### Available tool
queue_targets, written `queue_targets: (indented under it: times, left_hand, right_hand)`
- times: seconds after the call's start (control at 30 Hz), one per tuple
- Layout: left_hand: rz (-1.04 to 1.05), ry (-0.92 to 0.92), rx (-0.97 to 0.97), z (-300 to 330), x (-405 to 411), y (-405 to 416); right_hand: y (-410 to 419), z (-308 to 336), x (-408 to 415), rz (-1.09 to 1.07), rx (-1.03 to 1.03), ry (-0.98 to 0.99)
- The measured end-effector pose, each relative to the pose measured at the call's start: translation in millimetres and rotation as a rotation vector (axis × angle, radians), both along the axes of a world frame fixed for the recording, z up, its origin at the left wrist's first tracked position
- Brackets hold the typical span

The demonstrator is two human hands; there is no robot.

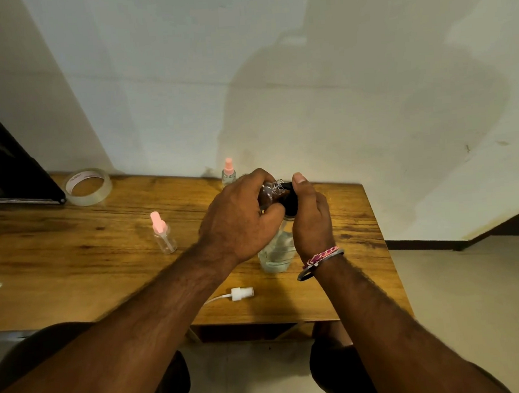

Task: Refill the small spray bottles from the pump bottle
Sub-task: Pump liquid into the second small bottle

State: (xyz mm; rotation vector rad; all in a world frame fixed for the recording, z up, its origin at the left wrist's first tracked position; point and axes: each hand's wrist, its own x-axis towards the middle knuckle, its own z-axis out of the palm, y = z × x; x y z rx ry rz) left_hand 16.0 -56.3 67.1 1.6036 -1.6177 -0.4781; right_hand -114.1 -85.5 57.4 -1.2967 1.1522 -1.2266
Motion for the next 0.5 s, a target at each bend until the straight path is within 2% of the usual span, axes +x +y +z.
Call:
queue_targets:
  times: [0.3,0.5]
  left_hand:
    - [0.001,0.004,0.017,1.6,-1.9,0.4]
    - [0.008,0.036,-0.015,8.4,0.0,0.9]
  right_hand:
    - [-0.1,0.7,-0.5,-0.009,-0.021,-0.003]
    - [-0.4,-4.4,2.3,0.058,-0.036,-0.015]
